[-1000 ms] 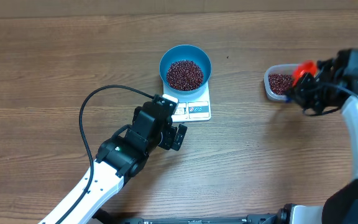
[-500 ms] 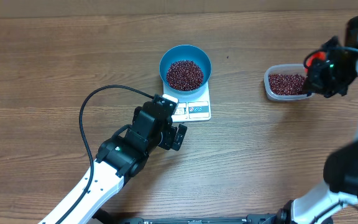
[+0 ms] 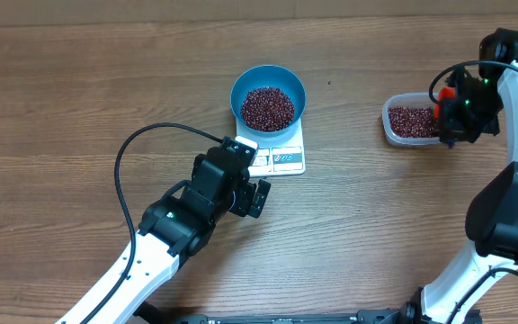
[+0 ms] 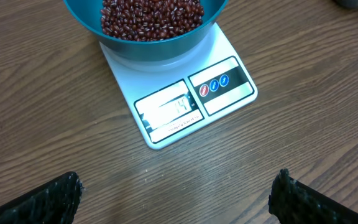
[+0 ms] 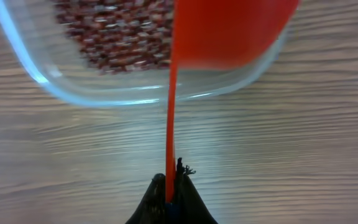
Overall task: Scoop item into bowl and weigh 150g on scale
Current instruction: 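Dip the scoop into the red beans with right gripper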
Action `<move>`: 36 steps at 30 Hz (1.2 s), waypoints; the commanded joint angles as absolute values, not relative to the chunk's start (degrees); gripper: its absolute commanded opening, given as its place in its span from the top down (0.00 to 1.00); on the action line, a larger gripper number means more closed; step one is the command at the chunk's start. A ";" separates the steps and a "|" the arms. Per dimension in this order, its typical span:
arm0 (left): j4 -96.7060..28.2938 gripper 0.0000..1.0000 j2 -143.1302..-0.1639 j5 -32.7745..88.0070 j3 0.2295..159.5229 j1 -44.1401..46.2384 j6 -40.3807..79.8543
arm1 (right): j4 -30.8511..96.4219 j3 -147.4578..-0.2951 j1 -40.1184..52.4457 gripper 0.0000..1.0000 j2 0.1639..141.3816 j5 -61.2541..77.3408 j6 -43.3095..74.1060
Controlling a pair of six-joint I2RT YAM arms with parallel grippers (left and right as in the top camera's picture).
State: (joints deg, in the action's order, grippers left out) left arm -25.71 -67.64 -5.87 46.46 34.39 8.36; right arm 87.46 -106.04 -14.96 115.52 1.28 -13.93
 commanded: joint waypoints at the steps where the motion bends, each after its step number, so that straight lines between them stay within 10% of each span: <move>1: -25.69 0.00 -67.88 -6.55 46.76 34.04 7.70 | 86.43 -107.20 -14.79 0.96 116.09 -6.39 -15.86; 36: -25.69 0.00 -67.88 -6.55 46.76 34.04 7.70 | 85.17 -101.97 -8.25 0.96 121.84 -16.88 -19.35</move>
State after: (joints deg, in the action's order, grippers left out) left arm -25.71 -67.64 -5.87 46.46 34.39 8.38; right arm 85.65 -103.24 -8.23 121.69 -14.55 -20.64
